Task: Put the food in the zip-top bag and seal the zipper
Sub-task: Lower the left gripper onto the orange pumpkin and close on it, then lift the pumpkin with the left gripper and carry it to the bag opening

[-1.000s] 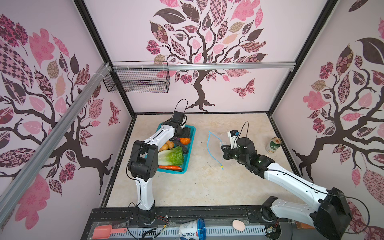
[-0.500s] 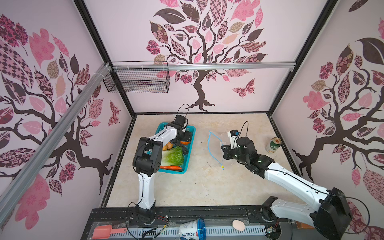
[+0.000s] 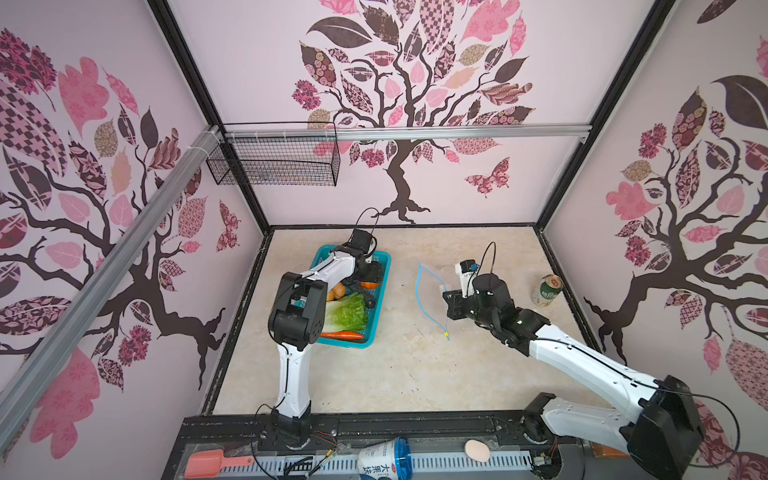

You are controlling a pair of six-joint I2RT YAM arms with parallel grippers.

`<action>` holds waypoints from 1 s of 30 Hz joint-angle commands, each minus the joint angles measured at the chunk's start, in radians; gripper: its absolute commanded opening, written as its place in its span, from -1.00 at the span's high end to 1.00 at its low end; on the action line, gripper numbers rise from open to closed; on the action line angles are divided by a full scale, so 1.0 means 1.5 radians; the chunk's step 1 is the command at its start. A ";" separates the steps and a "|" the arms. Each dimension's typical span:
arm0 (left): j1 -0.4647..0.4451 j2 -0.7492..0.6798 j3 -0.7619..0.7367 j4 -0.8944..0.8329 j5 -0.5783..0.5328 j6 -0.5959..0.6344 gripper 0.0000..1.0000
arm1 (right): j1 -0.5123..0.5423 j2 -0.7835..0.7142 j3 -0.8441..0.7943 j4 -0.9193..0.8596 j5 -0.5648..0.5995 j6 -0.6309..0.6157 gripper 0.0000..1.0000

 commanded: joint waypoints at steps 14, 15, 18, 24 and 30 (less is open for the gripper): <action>0.000 -0.080 -0.026 -0.002 -0.021 -0.028 -0.14 | -0.002 -0.013 0.013 0.011 0.001 0.003 1.00; 0.000 -0.092 -0.028 -0.001 -0.020 -0.035 -0.14 | -0.002 -0.013 0.013 0.012 -0.001 0.004 1.00; 0.000 -0.132 -0.048 0.014 -0.018 -0.071 -0.14 | -0.002 -0.011 0.007 0.024 -0.010 0.012 1.00; 0.000 -0.202 -0.075 0.025 -0.031 -0.104 -0.14 | -0.002 -0.008 0.008 0.029 -0.022 0.019 1.00; 0.000 -0.275 -0.114 0.025 -0.021 -0.114 -0.15 | -0.002 -0.009 0.004 0.038 -0.025 0.027 1.00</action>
